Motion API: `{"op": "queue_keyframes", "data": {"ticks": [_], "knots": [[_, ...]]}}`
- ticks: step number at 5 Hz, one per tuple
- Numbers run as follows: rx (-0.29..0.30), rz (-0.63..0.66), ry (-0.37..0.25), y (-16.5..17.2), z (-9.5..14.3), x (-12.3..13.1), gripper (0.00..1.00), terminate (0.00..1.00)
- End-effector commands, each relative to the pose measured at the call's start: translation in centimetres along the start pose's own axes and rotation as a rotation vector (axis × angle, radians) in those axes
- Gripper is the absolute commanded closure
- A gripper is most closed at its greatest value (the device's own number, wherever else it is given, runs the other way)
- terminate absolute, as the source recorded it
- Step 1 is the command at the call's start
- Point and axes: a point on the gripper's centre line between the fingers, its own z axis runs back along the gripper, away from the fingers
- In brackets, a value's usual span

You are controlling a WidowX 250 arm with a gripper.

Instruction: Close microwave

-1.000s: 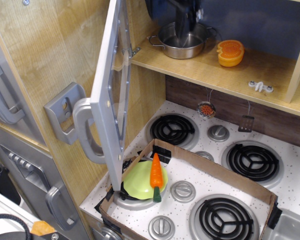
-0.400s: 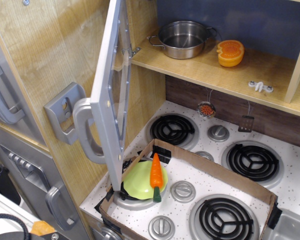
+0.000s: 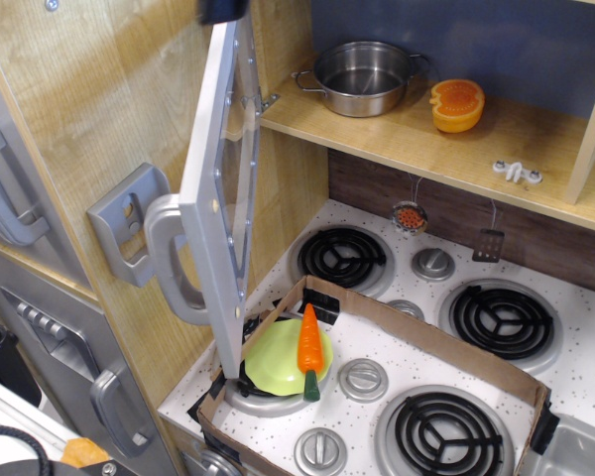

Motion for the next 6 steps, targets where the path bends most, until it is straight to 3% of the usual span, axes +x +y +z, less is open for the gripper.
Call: {"op": "queue_keyframes", "data": {"ticks": [1,2,4,6], "knots": [[0.044,0.043,-0.008,-0.5,-1.4,-4.9,0.0,0.0],[0.034,0.059,0.019,-0.6,-2.9,-5.1,0.0,0.0],[-0.007,0.039,-0.003,-1.7,-5.8,-3.4,0.0,0.0],[-0.07,0.04,-0.067,-3.0,-9.1,-2.2,0.0,0.0]]}}
